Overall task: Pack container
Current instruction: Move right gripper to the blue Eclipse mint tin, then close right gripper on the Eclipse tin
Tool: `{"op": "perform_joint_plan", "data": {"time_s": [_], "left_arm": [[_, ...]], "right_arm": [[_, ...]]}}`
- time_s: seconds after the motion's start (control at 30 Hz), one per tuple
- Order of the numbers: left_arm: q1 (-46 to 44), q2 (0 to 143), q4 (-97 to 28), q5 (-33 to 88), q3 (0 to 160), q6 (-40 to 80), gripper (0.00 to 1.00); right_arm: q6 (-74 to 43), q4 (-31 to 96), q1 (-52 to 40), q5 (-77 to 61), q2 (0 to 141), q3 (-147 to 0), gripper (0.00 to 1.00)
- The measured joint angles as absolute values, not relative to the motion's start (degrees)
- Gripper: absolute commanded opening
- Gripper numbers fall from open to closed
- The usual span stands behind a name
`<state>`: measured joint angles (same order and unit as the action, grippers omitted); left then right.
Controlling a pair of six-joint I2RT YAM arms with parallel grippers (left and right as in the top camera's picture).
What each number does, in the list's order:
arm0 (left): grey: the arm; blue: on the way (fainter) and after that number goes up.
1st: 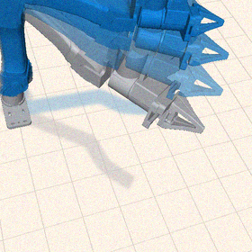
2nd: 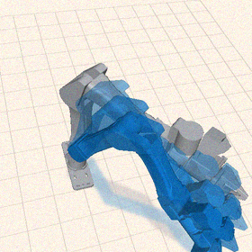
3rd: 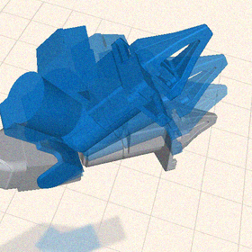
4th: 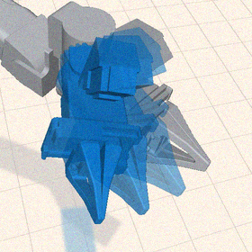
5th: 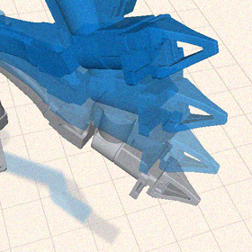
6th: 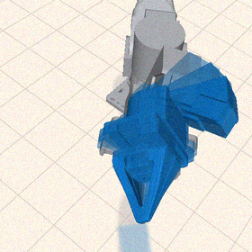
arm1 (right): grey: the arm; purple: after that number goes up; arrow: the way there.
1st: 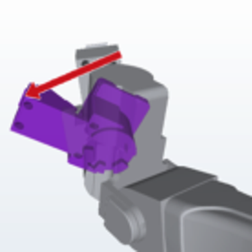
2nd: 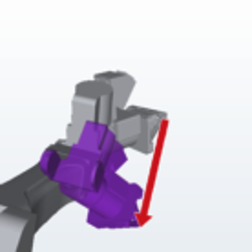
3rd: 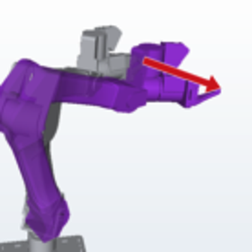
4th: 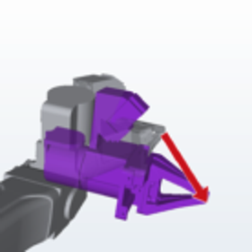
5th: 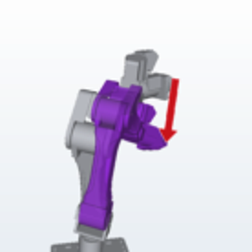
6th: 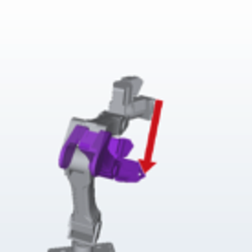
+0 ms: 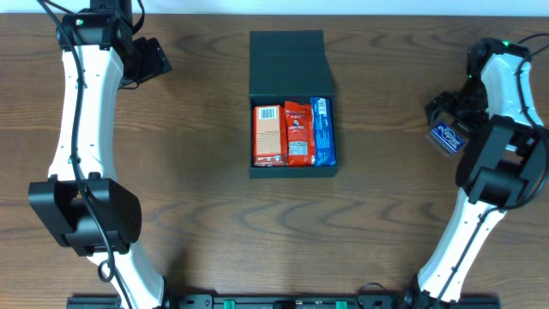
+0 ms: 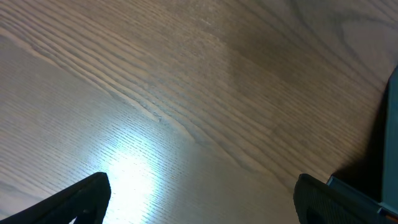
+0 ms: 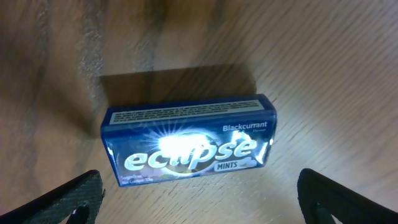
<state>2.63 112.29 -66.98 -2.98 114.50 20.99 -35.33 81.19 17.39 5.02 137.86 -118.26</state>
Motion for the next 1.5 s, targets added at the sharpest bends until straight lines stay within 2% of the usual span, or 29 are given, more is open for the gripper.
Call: {"op": "perform_joint_plan", "data": {"time_s": [1.0,1.33,1.5], "left_arm": [[2.6,112.3,-67.4,-3.0,114.5,21.0,0.95],[2.6,112.3,-67.5,-3.0,114.5,21.0,0.95],[2.6,112.3,-67.5,-3.0,114.5,21.0,0.95]], "right_arm": [[-29.9,67.2,18.5,1.7,135.7,-109.6,0.98],[-29.2,65.3,18.6,0.4,135.1,-108.2,0.89],[-29.1,65.1,18.6,0.0,135.1,-108.2,0.88]]}}
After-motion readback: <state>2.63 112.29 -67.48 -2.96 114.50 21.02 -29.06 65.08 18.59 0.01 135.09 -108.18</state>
